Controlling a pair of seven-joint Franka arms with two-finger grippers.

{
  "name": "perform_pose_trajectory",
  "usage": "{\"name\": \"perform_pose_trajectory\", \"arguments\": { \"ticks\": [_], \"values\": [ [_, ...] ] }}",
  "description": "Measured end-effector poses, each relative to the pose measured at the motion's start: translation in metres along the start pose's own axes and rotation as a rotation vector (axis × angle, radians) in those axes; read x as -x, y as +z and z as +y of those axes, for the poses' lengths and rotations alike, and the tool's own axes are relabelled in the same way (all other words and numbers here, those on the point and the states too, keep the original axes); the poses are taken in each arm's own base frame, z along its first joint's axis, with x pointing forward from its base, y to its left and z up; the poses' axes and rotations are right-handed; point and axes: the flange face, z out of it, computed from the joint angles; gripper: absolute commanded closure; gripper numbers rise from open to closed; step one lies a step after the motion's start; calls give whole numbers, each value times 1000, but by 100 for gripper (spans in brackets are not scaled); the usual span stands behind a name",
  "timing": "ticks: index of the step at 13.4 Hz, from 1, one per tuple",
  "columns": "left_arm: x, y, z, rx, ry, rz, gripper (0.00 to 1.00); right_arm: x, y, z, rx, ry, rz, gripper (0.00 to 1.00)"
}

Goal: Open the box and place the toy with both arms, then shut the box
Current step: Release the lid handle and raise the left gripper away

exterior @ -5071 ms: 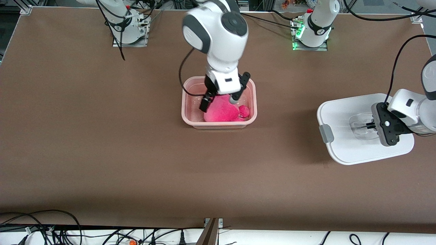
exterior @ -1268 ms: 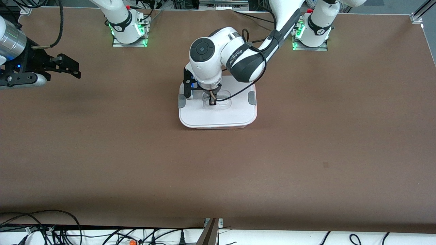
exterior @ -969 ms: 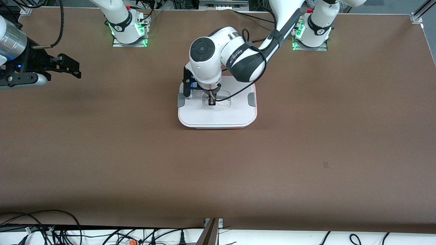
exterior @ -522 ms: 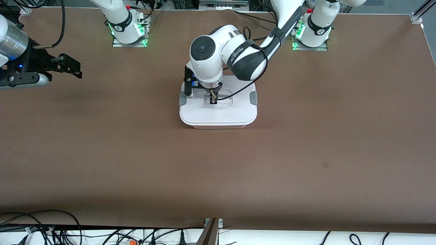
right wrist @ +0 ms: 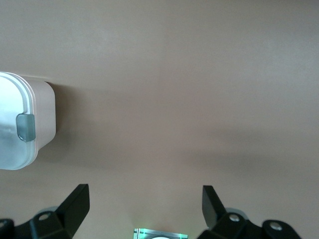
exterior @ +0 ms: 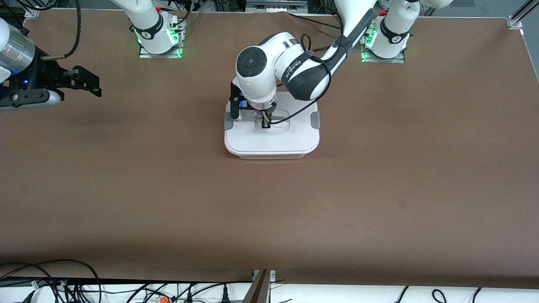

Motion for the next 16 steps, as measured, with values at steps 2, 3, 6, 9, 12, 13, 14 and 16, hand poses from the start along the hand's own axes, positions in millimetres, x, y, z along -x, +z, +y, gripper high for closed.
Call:
{"name": "perform_pose_trajectory", "arguments": {
  "ticks": [2,3,6,9,12,13,14,16],
  "values": [
    [0,0,0,-1,0,1,100,0,0,0,-3,-3,1,0],
    [0,0,0,-1,0,2,100,0,0,0,-3,-3,1,0],
    [-1,0,0,-6,0,8,100,0,0,-1,-4,-4,1,0],
    [-2,2,0,-7,1,11,100,0,0,-1,-4,-5,3,0],
    [-2,3,0,-7,2,10,100,-1,0,-1,-4,-9,5,0],
    [-3,3,1,-7,3,10,100,-1,0,-1,-5,-13,6,0],
    [-3,4,1,-7,3,10,93,-1,0,-1,-5,-14,6,0],
    [-3,4,1,-7,3,9,0,-1,0,-1,-5,-16,6,0]
  ]
}}
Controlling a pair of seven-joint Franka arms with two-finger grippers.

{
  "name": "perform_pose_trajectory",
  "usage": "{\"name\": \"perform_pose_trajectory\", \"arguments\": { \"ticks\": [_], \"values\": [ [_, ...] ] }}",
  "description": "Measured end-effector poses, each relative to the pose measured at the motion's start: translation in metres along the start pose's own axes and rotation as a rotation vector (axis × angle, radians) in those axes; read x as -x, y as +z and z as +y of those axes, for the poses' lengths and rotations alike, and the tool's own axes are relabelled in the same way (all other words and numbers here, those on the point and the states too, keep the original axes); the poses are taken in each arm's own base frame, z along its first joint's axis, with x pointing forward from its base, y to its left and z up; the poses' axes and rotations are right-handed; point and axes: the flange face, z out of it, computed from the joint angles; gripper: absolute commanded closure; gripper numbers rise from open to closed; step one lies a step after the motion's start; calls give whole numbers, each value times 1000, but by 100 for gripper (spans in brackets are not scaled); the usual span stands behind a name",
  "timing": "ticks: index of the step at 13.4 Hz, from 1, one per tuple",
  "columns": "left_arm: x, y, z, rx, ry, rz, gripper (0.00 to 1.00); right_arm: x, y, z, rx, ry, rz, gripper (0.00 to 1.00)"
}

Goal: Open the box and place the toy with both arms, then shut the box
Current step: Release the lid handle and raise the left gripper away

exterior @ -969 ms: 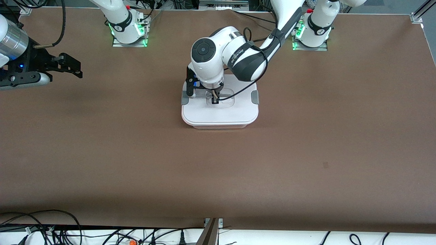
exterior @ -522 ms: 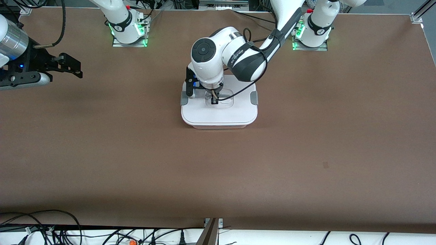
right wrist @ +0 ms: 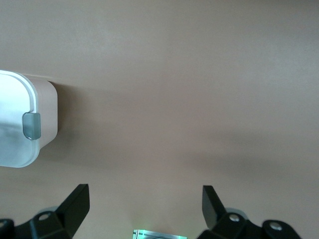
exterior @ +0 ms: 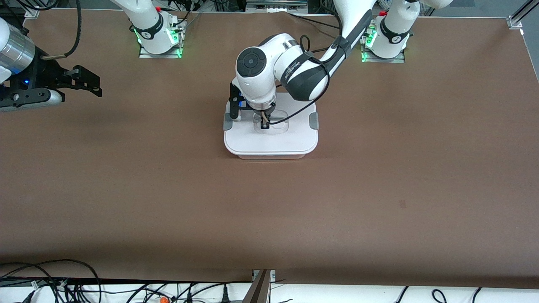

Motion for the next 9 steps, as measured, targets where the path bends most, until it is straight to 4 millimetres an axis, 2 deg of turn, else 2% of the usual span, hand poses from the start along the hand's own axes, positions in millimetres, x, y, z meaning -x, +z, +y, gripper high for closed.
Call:
{"name": "perform_pose_trajectory", "arguments": {
  "ticks": [2,5,7,9],
  "values": [
    [0,-2,-1,-3,-1,4,0,0,0,0,0,0,0,0],
    [1,-19,-7,-26,-11,30,0,0,0,0,0,-1,0,0],
    [13,-35,-23,-45,-43,53,0,0,0,0,0,-1,0,0],
    [38,-54,-49,-64,-102,78,0,0,0,0,0,-1,0,0]
  ]
}}
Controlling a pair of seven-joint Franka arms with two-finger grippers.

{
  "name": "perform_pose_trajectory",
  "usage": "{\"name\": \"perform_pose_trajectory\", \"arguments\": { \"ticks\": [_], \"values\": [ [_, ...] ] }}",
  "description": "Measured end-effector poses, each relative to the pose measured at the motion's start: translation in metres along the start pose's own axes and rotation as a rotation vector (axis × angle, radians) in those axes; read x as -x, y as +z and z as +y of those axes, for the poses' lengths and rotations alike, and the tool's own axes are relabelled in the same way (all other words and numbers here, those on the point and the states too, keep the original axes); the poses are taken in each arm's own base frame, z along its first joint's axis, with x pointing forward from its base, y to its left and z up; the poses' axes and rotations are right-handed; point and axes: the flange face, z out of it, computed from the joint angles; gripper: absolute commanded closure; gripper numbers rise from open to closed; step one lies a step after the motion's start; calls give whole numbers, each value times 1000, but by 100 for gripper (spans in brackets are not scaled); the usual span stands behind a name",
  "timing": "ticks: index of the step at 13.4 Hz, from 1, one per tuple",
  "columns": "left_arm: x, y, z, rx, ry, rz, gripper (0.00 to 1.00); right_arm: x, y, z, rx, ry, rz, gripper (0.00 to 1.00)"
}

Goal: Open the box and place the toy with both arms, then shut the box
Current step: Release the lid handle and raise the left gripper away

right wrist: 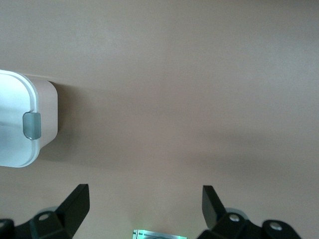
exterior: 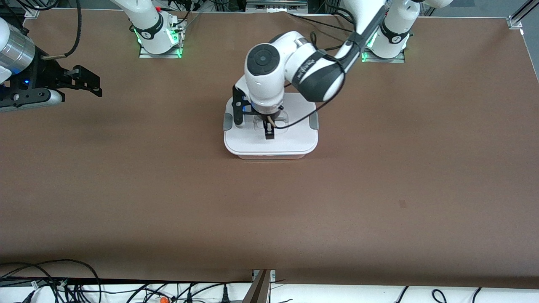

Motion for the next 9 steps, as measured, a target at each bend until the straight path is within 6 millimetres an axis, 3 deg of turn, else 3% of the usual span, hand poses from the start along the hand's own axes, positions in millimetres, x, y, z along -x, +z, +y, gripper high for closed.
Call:
{"name": "perform_pose_trajectory", "arguments": {
  "ticks": [3,5,7,9],
  "values": [
    [40,-31,-43,-30,-112,29,0,0,0,0,0,0,0,0],
    [80,-45,-78,-44,-189,34,0,0,0,0,0,-1,0,0],
    [134,-58,-120,-61,-281,41,0,0,0,0,0,-3,0,0],
    [200,-80,-159,-93,-389,44,0,0,0,0,0,-12,0,0]
  ]
}}
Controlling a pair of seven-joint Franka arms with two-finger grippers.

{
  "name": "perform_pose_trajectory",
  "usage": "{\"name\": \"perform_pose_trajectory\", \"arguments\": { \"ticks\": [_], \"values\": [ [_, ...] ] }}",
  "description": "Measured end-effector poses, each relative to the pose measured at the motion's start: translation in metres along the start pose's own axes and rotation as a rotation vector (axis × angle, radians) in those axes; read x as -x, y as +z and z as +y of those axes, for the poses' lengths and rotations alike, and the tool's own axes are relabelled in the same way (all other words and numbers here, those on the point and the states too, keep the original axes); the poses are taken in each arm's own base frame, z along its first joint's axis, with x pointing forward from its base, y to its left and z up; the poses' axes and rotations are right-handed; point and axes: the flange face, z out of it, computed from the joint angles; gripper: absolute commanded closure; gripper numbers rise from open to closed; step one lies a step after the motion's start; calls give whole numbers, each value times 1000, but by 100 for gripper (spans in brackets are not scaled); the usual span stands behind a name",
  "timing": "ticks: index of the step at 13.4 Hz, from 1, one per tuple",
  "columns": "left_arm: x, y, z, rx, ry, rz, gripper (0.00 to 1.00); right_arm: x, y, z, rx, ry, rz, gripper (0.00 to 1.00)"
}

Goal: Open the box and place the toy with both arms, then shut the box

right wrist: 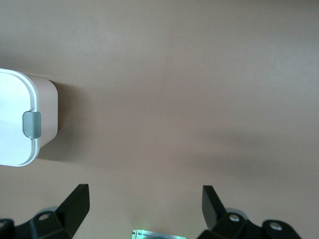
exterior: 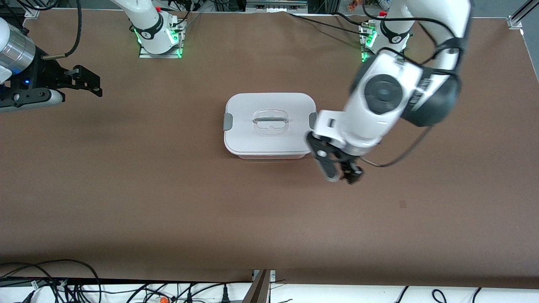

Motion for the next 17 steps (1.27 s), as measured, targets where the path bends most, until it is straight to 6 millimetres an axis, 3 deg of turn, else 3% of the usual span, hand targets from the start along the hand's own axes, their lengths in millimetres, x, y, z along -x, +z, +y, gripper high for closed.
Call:
{"name": "perform_pose_trajectory", "arguments": {
  "ticks": [3,5,6,9,11,14,17],
  "values": [
    [100,-49,-93,-74,-193,5,0,0,0,0,-4,-6,1,0],
    [163,-83,-133,-131,-303,5,0,0,0,0,-5,-7,1,0],
    [186,-99,-143,-156,-342,6,0,0,0,0,-5,-7,1,0],
    [246,-136,-156,-176,-457,6,0,0,0,0,-5,-8,1,0],
    [277,-146,-156,-151,-625,-10,0,0,0,0,-5,-8,1,0],
    [298,-147,-146,-31,-955,-24,0,0,0,0,-5,-8,1,0],
    [302,-146,-135,10,-1119,-53,0,0,0,-1,-5,-8,2,0]
  ]
}}
